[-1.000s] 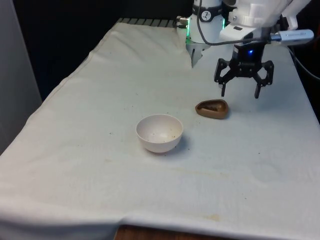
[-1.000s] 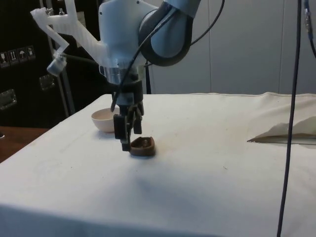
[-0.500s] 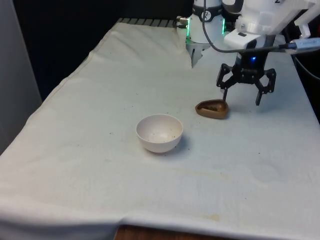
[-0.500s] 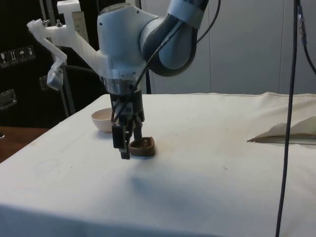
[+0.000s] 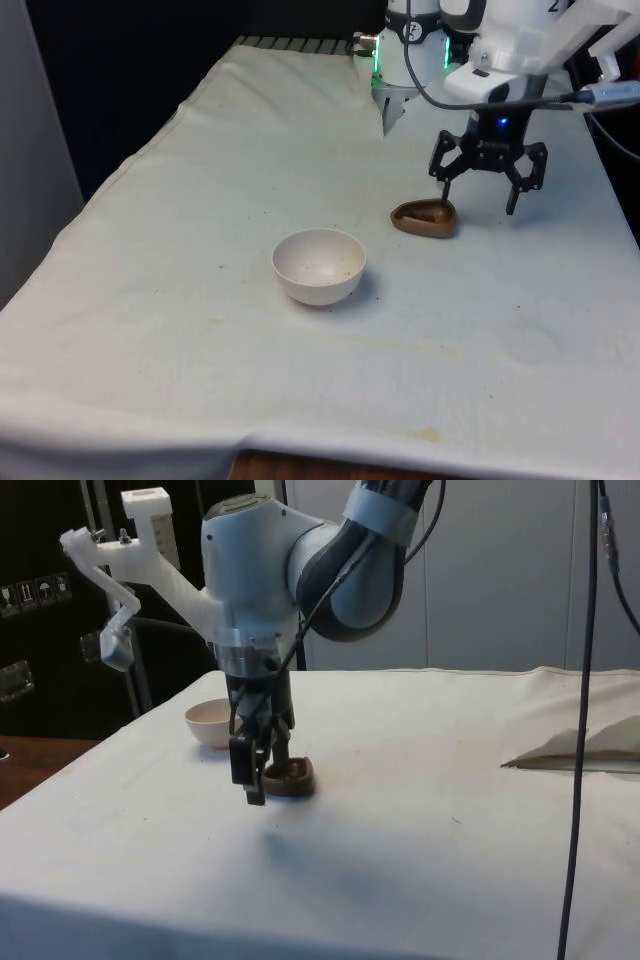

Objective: Pour the coffee beans from the cup into the bowl.

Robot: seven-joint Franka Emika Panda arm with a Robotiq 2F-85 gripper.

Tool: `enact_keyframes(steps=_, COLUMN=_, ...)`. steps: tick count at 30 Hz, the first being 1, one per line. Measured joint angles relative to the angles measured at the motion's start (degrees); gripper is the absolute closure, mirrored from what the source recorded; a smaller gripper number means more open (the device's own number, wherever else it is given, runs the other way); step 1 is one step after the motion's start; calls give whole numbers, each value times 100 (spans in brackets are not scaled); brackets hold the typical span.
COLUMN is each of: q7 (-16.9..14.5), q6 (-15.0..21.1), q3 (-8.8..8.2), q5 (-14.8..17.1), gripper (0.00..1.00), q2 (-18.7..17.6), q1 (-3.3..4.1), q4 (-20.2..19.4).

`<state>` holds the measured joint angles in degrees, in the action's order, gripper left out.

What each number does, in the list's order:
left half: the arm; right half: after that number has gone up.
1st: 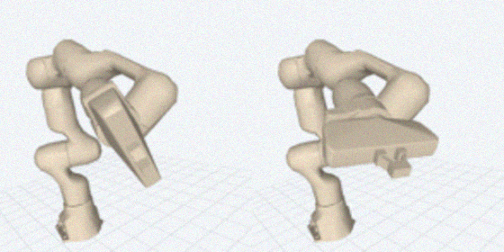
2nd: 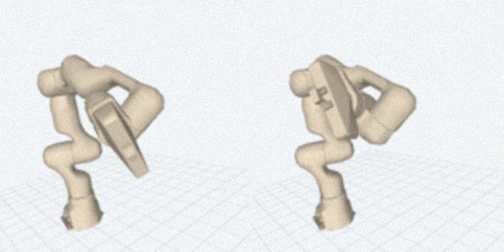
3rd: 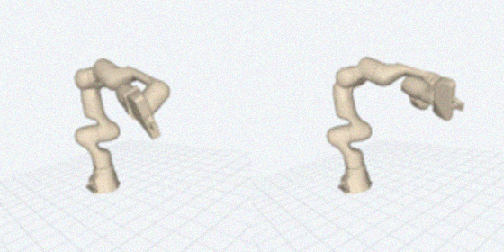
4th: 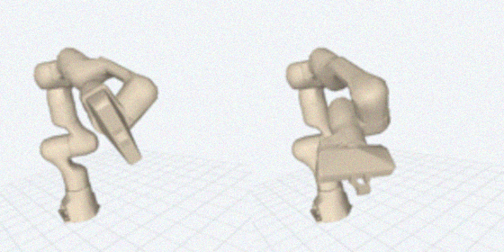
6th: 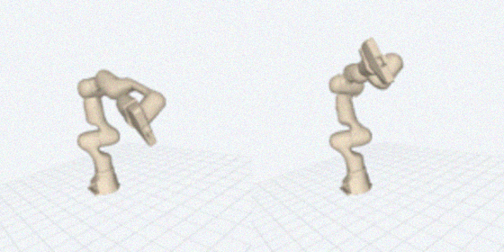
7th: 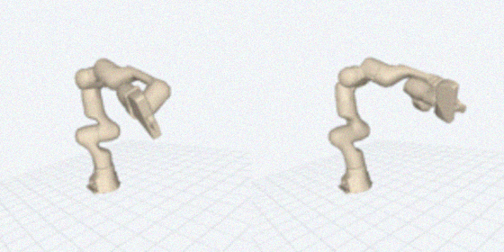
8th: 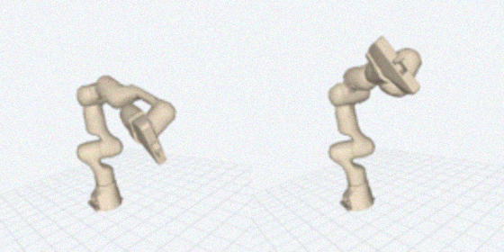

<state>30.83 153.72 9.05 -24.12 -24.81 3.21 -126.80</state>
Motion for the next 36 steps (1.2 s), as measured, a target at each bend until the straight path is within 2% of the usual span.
enact_keyframes(steps=12, q7=-11, q6=-34, q3=-6, q5=0, gripper=0, q2=-34, q1=-11, q4=34)
enact_keyframes(steps=16, q7=-57, q6=-34, q3=-40, q5=0, gripper=0, q2=-138, q1=-17, q4=74)
enact_keyframes(steps=36, q7=-201, q6=-52, q3=-138, q5=-6, gripper=0, q2=-189, q1=-40, q4=69)
